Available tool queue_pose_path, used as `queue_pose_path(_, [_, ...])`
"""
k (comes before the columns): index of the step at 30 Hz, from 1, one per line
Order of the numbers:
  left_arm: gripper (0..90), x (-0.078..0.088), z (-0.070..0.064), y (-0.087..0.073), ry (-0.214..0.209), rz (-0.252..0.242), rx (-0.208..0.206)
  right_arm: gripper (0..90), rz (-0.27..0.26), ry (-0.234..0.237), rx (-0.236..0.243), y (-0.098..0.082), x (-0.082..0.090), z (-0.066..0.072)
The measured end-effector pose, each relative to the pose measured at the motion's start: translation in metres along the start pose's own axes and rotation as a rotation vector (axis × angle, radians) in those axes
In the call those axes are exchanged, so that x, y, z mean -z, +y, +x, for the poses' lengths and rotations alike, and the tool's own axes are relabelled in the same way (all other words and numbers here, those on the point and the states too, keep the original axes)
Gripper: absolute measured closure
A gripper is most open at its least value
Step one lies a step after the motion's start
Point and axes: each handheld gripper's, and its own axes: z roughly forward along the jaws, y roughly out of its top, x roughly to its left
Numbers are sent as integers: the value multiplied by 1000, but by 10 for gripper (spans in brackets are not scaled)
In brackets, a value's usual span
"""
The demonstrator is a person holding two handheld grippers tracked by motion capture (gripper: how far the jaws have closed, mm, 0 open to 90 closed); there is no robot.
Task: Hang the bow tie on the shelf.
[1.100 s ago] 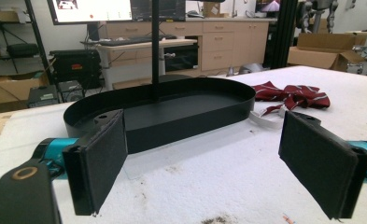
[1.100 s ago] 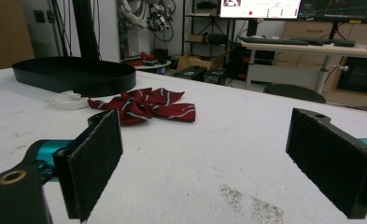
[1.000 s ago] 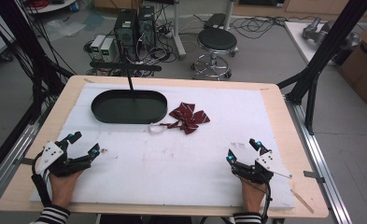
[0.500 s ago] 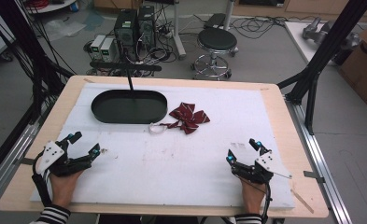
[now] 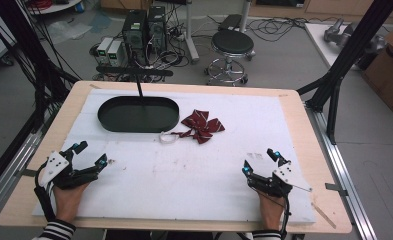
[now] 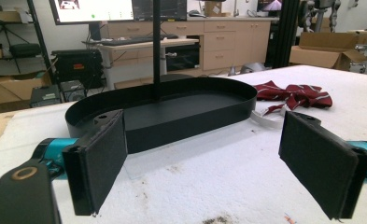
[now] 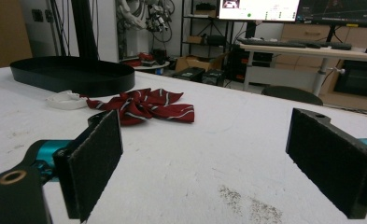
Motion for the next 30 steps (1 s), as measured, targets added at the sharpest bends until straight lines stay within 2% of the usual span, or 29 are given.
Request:
queue_pose_path(9, [156,0,0,0,4,2,-4,100,22,0,31,1,-2,4])
queue_pose_path(15, [156,0,0,0,4,2,-2,99,37,23,24,8,-4,6])
queue_pose_path(22, [156,0,0,0,3,0,0,99,42,72,44,34,-15,15])
queue_pose_path(30, [156,0,0,0,4,0,-1,99,50,150,106,69,-38,32])
